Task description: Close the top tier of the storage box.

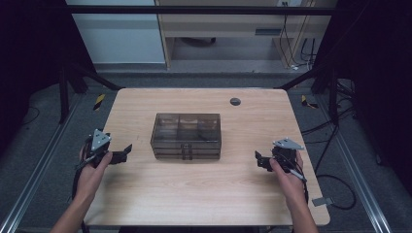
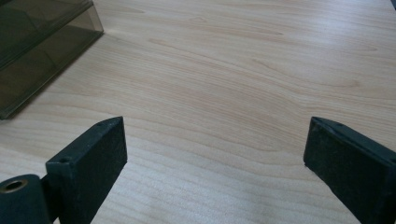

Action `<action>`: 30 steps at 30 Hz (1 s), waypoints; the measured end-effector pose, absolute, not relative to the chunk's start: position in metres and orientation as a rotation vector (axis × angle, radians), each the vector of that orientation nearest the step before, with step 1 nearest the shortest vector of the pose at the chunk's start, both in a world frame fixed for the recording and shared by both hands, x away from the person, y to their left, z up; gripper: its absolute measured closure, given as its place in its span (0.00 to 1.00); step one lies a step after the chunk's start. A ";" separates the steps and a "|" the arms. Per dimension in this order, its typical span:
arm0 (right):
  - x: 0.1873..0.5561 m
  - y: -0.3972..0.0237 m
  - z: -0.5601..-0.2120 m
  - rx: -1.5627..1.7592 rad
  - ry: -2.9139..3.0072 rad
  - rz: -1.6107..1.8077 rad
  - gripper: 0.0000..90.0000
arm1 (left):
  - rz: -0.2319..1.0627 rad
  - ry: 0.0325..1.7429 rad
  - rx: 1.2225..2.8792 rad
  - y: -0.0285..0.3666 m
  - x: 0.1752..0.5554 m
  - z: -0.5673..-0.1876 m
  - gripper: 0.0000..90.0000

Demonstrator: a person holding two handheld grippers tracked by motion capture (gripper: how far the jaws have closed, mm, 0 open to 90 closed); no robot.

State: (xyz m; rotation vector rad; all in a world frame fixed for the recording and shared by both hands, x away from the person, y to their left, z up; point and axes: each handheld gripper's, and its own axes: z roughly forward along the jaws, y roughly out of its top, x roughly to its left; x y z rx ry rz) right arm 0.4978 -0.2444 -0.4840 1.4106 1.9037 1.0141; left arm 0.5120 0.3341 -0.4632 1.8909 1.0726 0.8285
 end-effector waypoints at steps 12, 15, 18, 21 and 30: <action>0.501 -0.244 -0.488 1.402 1.873 1.006 0.06 | 0.809 1.110 1.881 0.336 0.514 -0.479 0.04; 0.503 -0.245 -0.489 1.409 1.861 0.998 0.06 | 0.800 1.110 1.886 0.337 0.515 -0.480 0.04; 0.504 -0.245 -0.491 1.417 1.851 1.000 0.06 | 0.797 1.108 1.881 0.336 0.515 -0.480 0.04; 0.504 -0.246 -0.493 1.425 1.841 1.005 0.06 | 0.788 1.106 1.887 0.335 0.515 -0.482 0.04; 0.504 -0.248 -0.499 1.432 1.830 0.989 0.06 | 0.770 1.104 1.897 0.331 0.516 -0.488 0.04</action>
